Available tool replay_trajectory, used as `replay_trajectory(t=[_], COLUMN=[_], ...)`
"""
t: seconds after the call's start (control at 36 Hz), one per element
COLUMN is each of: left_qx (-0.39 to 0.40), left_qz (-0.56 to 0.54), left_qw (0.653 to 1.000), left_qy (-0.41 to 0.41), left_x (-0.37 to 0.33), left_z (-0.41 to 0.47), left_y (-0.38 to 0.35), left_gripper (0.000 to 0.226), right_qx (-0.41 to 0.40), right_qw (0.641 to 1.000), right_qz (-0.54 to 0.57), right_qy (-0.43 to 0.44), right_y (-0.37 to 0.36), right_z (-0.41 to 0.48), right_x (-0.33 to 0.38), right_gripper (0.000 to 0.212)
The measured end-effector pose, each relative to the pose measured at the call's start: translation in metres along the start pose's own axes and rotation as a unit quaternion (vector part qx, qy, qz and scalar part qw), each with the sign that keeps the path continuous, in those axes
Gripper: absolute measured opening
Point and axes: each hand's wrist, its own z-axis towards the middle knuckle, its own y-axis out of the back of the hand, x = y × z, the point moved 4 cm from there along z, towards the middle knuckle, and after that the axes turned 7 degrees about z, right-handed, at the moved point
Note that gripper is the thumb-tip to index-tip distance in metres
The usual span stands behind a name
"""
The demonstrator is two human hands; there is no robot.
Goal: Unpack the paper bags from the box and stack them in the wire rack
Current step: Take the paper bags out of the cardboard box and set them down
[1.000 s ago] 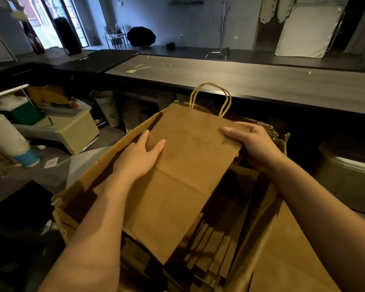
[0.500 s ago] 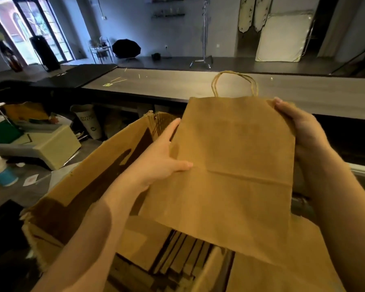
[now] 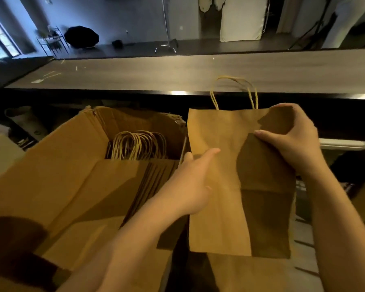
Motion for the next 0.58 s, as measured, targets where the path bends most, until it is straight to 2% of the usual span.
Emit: replay_trajectory(t=[0.17,0.28,0.39,0.53,0.58], left_qx=[0.016,0.048,0.073,0.099,0.097], left_qz=[0.049,0.039,0.019,-0.048,-0.059], left_qw=[0.998,0.995,0.991,0.980,0.981], left_qy=[0.045,0.072,0.115,0.167,0.159], left_x=[-0.001,0.007,0.026,0.049,0.056], left_z=[0.010,0.012,0.020,0.023,0.024], left_y=[-0.052,-0.087,-0.116,-0.148,-0.154], left_gripper=[0.082,0.081,0.083,0.077,0.072], right_qx=[-0.028,-0.036,-0.017,0.028,0.052], right_qw=[0.999,0.999,0.998,0.994,0.993], right_qz=[-0.014,0.003,0.018,-0.025,-0.041], right_qy=[-0.016,-0.026,-0.057,-0.100,-0.102], right_y=[0.001,-0.002,-0.009,-0.023,-0.028], right_z=[-0.036,-0.061,-0.083,-0.096,-0.099], right_x=[-0.050,-0.082,-0.112,-0.137,-0.144], right_gripper=[0.071,0.073,0.075,0.092,0.097])
